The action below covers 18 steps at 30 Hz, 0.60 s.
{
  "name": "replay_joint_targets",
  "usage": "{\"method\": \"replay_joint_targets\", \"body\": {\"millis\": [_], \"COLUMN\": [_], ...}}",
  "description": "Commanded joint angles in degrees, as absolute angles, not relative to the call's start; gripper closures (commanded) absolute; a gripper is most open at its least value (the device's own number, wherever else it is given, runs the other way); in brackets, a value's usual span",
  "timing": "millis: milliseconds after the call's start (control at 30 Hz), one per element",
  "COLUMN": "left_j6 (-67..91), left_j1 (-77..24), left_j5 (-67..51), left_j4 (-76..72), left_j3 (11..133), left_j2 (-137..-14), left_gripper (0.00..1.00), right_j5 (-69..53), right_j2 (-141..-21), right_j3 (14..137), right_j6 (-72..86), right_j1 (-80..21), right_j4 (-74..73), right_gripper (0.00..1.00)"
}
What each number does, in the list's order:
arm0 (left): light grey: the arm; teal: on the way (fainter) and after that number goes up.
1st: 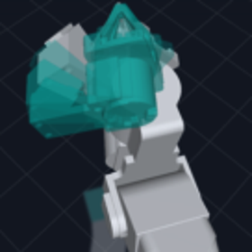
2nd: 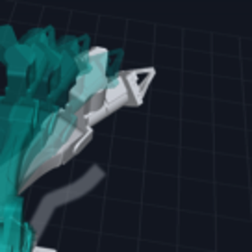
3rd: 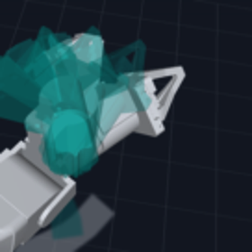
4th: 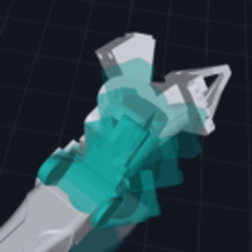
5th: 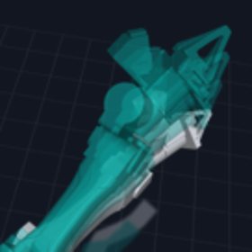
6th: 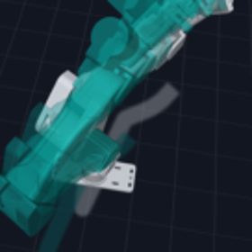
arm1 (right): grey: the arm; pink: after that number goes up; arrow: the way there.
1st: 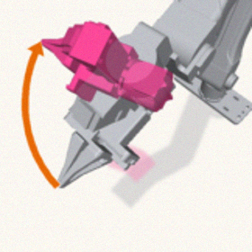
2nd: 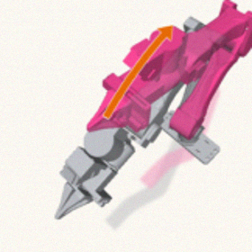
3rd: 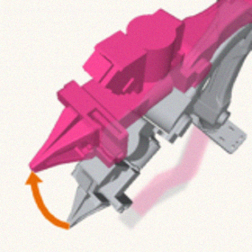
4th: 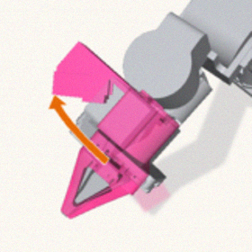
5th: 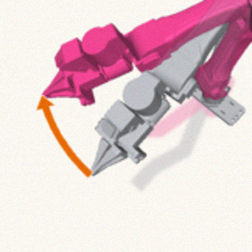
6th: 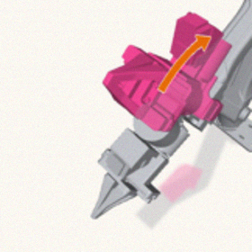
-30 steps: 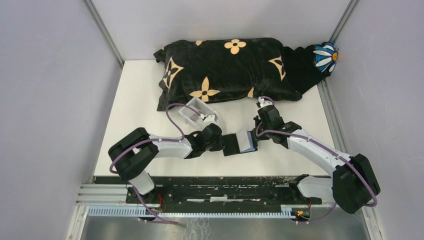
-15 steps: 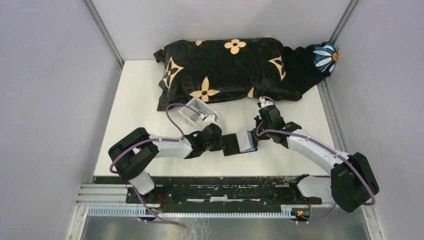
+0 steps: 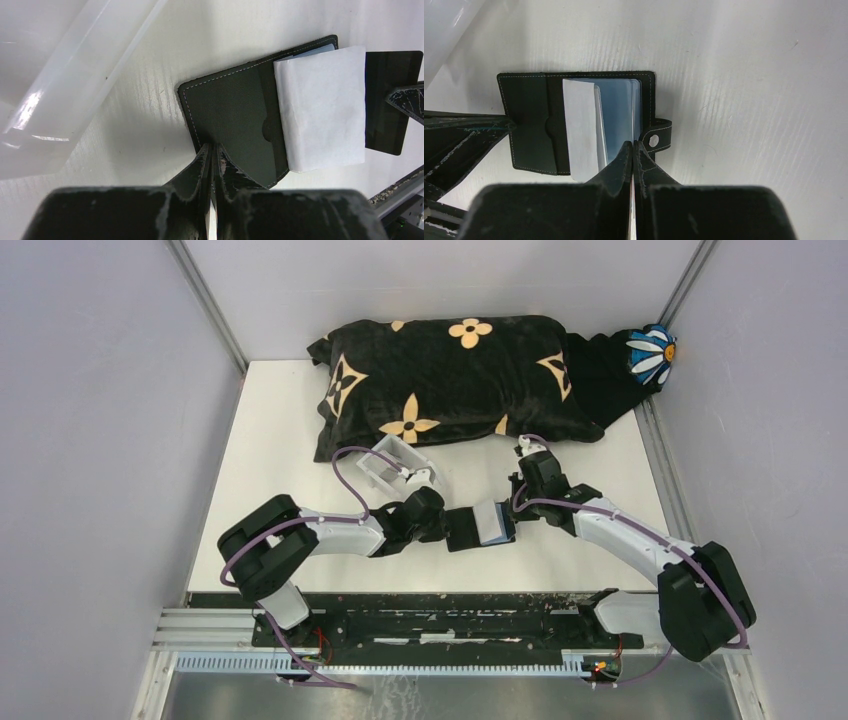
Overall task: Put the credit cards into the card holder
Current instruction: Open the card holder at the center of the board.
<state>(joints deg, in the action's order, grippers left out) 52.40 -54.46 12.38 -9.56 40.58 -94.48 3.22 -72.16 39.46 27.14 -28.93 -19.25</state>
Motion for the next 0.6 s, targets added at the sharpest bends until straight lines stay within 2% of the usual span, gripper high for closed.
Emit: {"method": "replay_joint_targets", "body": {"millis": [0, 567], "left_j6": [52.12, 52.19], "left_j1": [-54.75, -54.73], "left_j5": [13.54, 13.28], "left_j4": [-8.96, -9.38], "left_j3": [41.24, 40.45], "left_j2": [-96.58, -96.1], "left_gripper": [0.9, 0.91], "right_j5": [1.33, -5.98], "right_j2": [-72.16, -70.44], "right_j3": [38.49, 36.25], "right_j6": [27.71, 32.79], "right_j1": [-28.09, -24.97], "right_j4": [-15.83, -10.88], "right_gripper": [0.99, 0.99]}}
